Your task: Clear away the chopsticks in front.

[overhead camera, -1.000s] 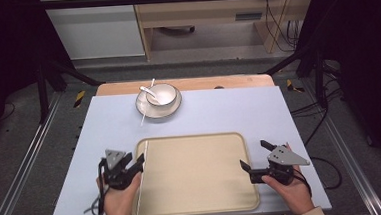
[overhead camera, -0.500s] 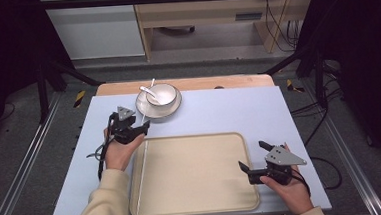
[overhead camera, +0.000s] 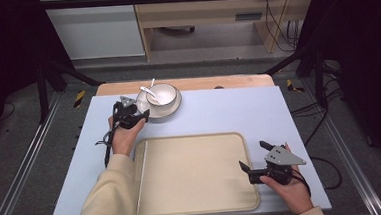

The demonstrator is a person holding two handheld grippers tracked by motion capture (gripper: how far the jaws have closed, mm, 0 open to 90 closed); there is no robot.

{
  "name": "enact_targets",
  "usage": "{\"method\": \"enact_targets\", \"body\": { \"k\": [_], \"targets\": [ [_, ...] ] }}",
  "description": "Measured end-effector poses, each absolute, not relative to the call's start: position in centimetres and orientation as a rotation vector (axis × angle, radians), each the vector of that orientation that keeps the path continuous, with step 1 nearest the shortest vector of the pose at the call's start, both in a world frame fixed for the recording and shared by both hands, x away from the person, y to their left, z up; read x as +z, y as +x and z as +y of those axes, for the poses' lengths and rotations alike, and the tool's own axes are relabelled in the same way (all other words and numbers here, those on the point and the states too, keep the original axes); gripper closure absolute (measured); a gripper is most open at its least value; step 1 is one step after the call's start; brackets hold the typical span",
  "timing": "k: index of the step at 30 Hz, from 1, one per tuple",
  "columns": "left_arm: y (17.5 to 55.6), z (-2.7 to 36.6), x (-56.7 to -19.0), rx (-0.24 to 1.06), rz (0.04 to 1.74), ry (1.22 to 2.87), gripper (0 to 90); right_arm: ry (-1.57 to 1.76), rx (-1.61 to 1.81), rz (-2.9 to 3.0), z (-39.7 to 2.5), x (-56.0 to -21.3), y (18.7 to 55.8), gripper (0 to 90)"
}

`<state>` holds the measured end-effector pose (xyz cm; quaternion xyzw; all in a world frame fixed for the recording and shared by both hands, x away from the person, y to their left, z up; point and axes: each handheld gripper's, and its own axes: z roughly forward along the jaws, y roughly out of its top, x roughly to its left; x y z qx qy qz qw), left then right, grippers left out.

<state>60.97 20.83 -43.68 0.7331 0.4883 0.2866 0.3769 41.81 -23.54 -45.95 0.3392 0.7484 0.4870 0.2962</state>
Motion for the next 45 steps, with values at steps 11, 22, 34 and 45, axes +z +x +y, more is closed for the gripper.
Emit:
{"method": "enact_targets", "body": {
  "k": [11,22,34,45],
  "targets": [
    [62.9,20.2,-45.3,0.748,1.304,1.893,63.7,0.900,1.289,1.994,-23.6,-46.0,41.8,3.2],
    [64.3,19.9,-46.0,0.746,1.333,1.892,68.3,0.908,1.286,1.997,-23.8,-46.1,41.7,3.2],
    [64.8,20.0,-46.7,0.755,1.346,1.883,75.1,0.906,1.282,2.000,-23.7,-46.1,41.6,3.3],
    [64.9,19.7,-47.0,0.769,1.348,1.882,79.1,0.907,1.280,2.004,-23.7,-46.1,41.6,3.3]
  ]
}}
